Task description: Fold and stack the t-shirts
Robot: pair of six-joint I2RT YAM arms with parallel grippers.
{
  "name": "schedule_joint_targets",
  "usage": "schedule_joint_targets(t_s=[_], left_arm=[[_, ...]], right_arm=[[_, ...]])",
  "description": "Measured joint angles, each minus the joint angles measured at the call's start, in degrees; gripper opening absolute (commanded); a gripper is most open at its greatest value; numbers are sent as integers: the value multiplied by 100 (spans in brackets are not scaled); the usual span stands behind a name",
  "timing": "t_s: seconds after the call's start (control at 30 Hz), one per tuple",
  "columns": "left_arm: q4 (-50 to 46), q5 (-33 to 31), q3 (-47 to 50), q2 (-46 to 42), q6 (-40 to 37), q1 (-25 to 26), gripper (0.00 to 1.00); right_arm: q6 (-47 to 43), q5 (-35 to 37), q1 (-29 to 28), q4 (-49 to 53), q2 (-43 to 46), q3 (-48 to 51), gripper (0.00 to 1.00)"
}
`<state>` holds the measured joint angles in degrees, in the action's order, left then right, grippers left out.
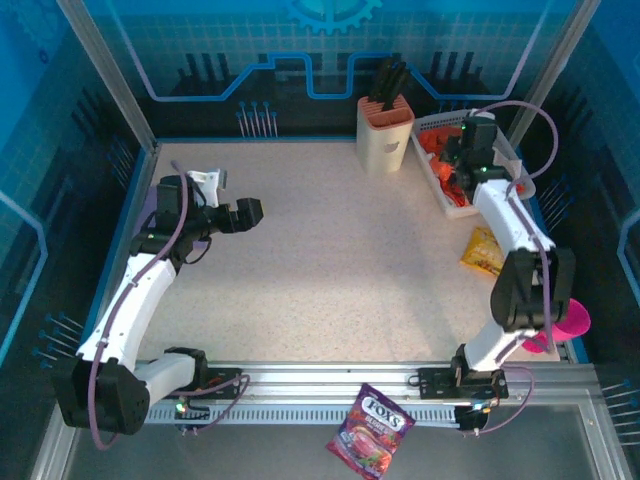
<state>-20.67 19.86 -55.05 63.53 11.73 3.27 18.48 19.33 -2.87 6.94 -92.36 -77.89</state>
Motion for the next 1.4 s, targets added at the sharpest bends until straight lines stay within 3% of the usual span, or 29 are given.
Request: schedule_joint_targets(t_s=[0.17,0.37,0.6,0.97,1.23,1.33,1.4], left_arm=[[4,35,0,0,94,35,99],[7,162,-7,0,496,72,99],[199,330,-7,-94,1012,105,99],[350,557,-7,-334,1362,105,99],[531,595,96,-369,1412,105,99],[560,592,192,-321,1491,105,99],[560,581,240,-249,1543,109,99]], right_arm=[[-638,518,-1058,-800,1067,704,0],[-1462,765,-1873,-1467,1661,935,0],[-1919,396,-2750,-1038,1862,299,2],[-1425,-1510,-2874,365,1808,-1307,8],[-1073,-2459,-2774,1349,1572,-992,14],[-920,-2500,-2559,1683,1178,-796,21],[-761,-2363,-2396,1908,857,-682,44]])
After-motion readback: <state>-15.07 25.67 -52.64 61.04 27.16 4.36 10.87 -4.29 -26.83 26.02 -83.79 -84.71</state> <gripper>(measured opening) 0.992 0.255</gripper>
